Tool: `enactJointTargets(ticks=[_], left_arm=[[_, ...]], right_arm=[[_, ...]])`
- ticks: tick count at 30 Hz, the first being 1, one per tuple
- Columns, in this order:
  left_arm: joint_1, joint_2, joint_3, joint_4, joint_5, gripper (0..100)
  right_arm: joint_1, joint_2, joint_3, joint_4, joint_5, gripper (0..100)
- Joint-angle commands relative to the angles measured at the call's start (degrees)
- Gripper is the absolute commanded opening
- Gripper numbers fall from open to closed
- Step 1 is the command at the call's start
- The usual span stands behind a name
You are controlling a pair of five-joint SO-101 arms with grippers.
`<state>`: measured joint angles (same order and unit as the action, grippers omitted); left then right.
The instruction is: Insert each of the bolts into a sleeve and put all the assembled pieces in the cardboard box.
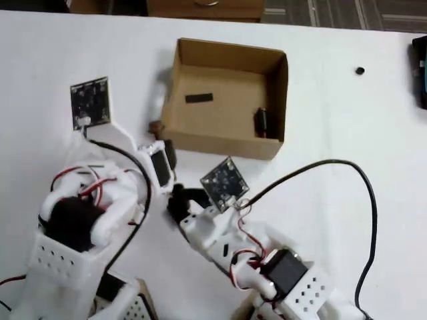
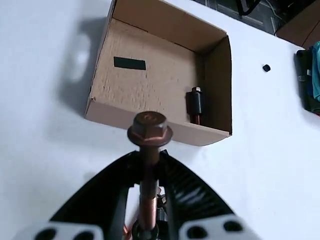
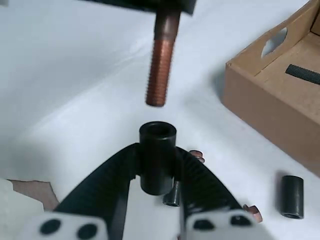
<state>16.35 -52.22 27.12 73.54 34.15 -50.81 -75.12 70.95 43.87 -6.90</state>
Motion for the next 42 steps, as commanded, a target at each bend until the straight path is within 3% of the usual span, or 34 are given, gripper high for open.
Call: enactJointTargets(ticks=[1, 14, 21, 29, 42], left_arm=[[0.6, -0.1, -0.2, -1.8, -2.5, 2], [4.3, -0.1, 0.3, -1.8, -3.0, 2], [4.1, -0.2, 0.8, -3.1, -7.5, 2], [4.2, -16.4, 16.3, -13.9, -7.5, 2], [3.7, -18.0, 18.4, -14.3, -5.8, 2]], right_arm=[[-0.3, -1.4, -0.7, -1.3, -0.5, 1.9], [-0.1, -1.4, -0.5, -1.2, -0.5, 1.9], [0.0, -1.3, -0.5, -1.2, -0.6, 1.9], [2.9, -1.3, -0.7, 0.8, -0.9, 1.9], [1.0, -1.3, -0.8, 0.4, -3.2, 1.9]])
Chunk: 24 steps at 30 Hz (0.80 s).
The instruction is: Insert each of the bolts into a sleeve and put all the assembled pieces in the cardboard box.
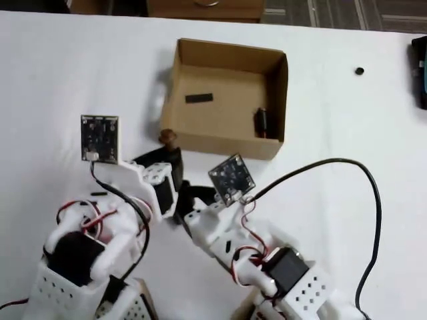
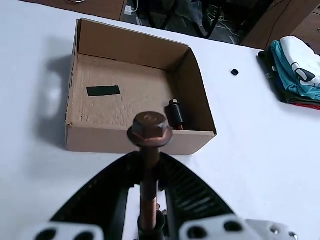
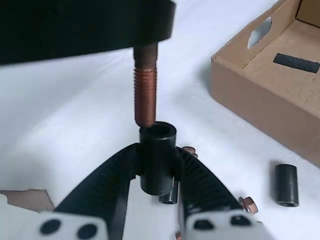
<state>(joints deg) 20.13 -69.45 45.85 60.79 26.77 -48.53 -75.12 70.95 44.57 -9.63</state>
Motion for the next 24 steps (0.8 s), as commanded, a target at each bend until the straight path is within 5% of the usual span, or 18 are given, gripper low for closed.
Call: enactJointTargets(ticks=[1, 24], left_arm=[[-0.1, -0.8, -0.3, -1.3, 2.0, 2], [-0.4, -0.9, -0.2, 3.4, 2.6, 2]], right_arm=[[-2.0, -1.3, -0.8, -0.3, -0.4, 1.9], [-1.0, -1.3, -3.5, -2.0, -0.3, 1.9]])
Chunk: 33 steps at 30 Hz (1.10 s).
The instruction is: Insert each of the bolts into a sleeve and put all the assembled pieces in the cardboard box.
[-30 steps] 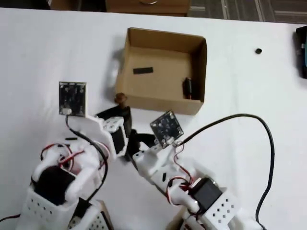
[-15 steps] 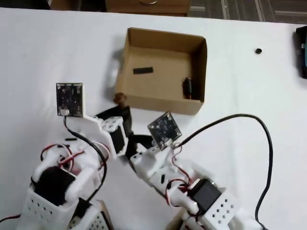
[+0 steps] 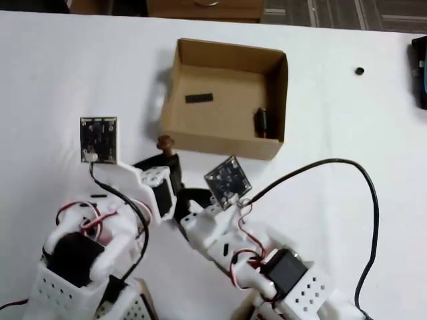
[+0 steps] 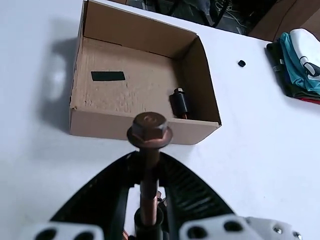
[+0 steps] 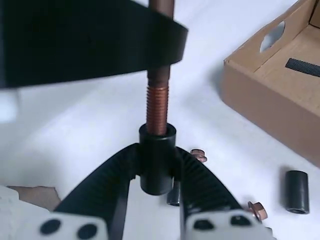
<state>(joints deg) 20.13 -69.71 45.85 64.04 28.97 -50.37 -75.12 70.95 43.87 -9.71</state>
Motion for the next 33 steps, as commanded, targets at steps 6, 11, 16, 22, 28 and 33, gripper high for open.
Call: enactJointTargets(ticks=[6, 11, 16, 22, 28, 33], left_arm=[[-0.2, -0.8, 1.1, 0.2, 0.4, 2], [-0.1, -0.8, 1.1, 0.2, 0.1, 3], [-0.1, -0.8, 1.1, 0.2, -0.6, 5], [0.0, -0.8, 1.0, 3.0, -2.2, 21], [-0.3, -0.8, 1.0, 2.5, -2.4, 21], [-1.7, -0.9, -3.7, 0.7, -2.5, 21]], right_arm=[[4.4, -1.3, -7.0, -2.2, -0.1, 1.9], [4.4, -1.3, -7.4, -2.9, -0.1, 1.9], [4.4, -1.3, -7.4, -2.8, -0.1, 1.9], [4.4, -1.3, -7.4, -2.8, -0.1, 1.9], [4.4, -1.3, -7.4, -2.5, -0.1, 1.9], [5.6, -0.8, -6.9, -2.2, -0.1, 1.9]])
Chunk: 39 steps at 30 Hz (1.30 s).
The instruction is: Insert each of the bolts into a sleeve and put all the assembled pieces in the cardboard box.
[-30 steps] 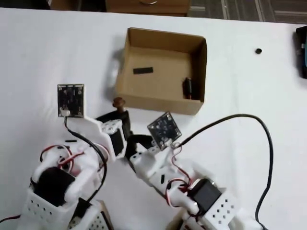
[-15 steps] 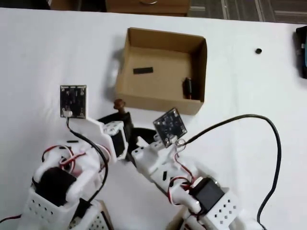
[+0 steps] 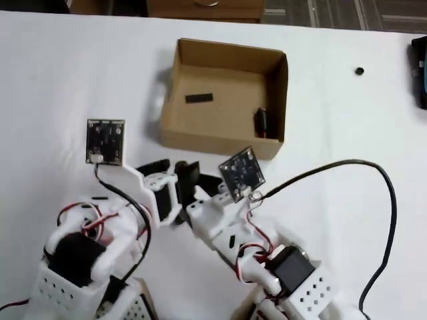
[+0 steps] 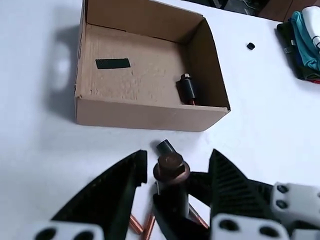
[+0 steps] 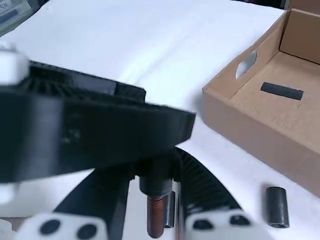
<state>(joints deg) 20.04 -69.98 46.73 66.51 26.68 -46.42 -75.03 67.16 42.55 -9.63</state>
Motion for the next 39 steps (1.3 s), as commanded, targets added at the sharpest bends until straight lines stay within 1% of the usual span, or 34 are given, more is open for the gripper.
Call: enactJointTargets(ticks=[1, 6, 8, 10, 11, 12, 14, 15, 18, 20, 22, 24, 29, 31, 34, 37, 39], left_arm=[[-2.5, -0.6, -6.5, -2.6, -0.2, 21], [-10.4, -0.4, -16.4, -4.1, -0.5, 20], [-12.6, -0.4, -18.9, -4.0, -2.6, 14], [-14.5, -0.4, -19.6, -3.8, -4.8, 2], [-15.6, -0.4, -19.5, -3.4, -5.6, 1], [-16.8, -0.4, -18.7, -2.6, -7.0, 3], [-19.3, -0.4, -15.7, -1.7, -11.2, 2], [-20.4, -0.4, -13.6, -0.8, -13.9, 2], [-23.7, -0.4, -5.0, 0.5, -21.6, 2], [-25.2, -0.5, 1.7, 0.2, -25.0, 2], [-25.5, -0.5, 7.9, -1.4, -26.4, 2], [-25.6, -0.5, 13.5, -4.8, -26.8, 2], [-25.6, -0.5, 27.2, -18.5, -26.8, 2], [-25.6, -0.5, 32.7, -24.3, -26.8, 2], [-25.4, -0.5, 39.2, -30.2, -26.7, 2], [-25.2, -0.5, 43.6, -32.7, -26.5, 2], [-25.2, -0.5, 45.6, -33.0, -26.4, 2]], right_arm=[[2.6, -0.9, -3.1, -0.6, -0.2, 1.9], [10.2, -1.2, -2.7, 0.3, -0.2, 1.9], [13.0, -1.3, -2.8, 1.1, -0.2, 1.9], [15.3, -1.3, -2.9, 2.2, -0.2, 1.9], [16.6, -1.3, -3.0, 2.7, -0.2, 1.9], [17.7, -1.3, -3.1, 2.9, -0.2, 1.9], [20.4, -1.0, -4.4, 3.1, -0.2, 1.9], [21.4, -0.8, -5.7, 3.7, -0.2, 1.9], [23.1, -0.2, -10.8, 5.8, 0.4, 1.9], [23.6, 2.6, -13.9, 7.3, 4.0, 1.9], [24.7, 8.1, -17.2, 7.6, 6.4, 1.9], [26.2, 15.3, -22.1, 7.5, 6.4, 1.9], [28.9, 37.1, -40.4, 9.6, 6.8, 1.9], [29.8, 46.2, -49.4, 13.0, 6.8, 1.9], [31.8, 58.8, -65.0, 20.4, 6.8, 1.9], [33.1, 70.2, -79.5, 27.4, 6.8, 1.9], [33.8, 77.8, -87.6, 30.9, 6.8, 1.9]])
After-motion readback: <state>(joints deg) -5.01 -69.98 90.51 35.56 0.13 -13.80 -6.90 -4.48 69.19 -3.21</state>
